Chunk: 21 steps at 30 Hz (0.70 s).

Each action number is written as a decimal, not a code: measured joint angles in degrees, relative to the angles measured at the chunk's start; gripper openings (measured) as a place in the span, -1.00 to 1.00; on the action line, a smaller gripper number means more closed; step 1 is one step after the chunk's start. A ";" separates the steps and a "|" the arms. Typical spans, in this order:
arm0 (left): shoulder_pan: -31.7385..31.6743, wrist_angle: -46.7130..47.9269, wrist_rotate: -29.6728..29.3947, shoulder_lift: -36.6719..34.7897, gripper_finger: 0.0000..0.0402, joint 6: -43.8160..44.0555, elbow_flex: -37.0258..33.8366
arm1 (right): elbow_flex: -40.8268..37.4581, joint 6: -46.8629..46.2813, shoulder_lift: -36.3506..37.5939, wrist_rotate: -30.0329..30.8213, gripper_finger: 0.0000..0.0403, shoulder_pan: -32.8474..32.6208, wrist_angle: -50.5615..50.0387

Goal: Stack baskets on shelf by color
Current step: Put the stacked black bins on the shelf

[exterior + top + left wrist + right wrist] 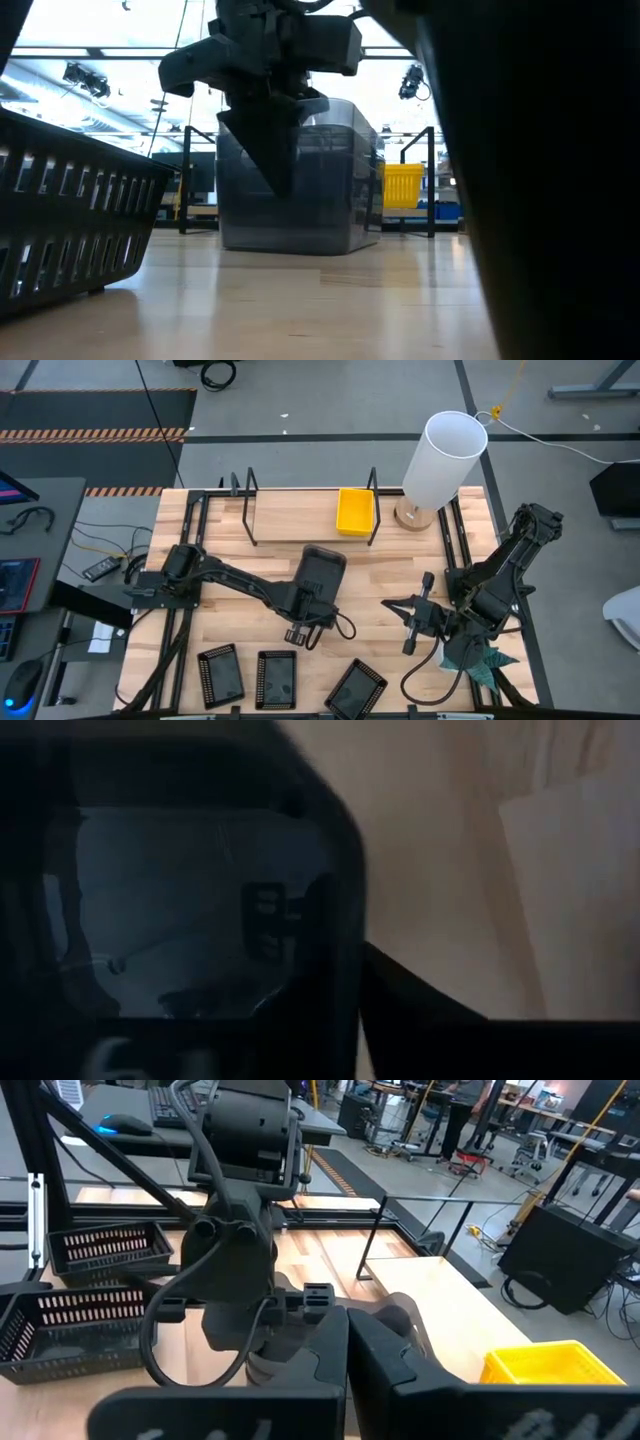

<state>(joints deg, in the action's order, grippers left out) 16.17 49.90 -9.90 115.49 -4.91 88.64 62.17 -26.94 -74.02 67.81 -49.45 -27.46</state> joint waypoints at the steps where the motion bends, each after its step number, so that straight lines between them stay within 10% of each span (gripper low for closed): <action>1: -0.01 0.03 0.09 -0.06 -0.89 0.02 0.02 | 0.00 -0.02 0.00 0.00 -0.96 0.03 0.01; 21: -0.42 21.63 1.91 -0.03 -0.92 6.79 21.69 | -0.04 0.04 0.00 -0.37 -0.96 0.04 0.02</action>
<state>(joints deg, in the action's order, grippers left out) 15.76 71.54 -7.99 115.46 1.88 110.34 62.13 -26.90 -74.02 67.44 -49.41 -27.44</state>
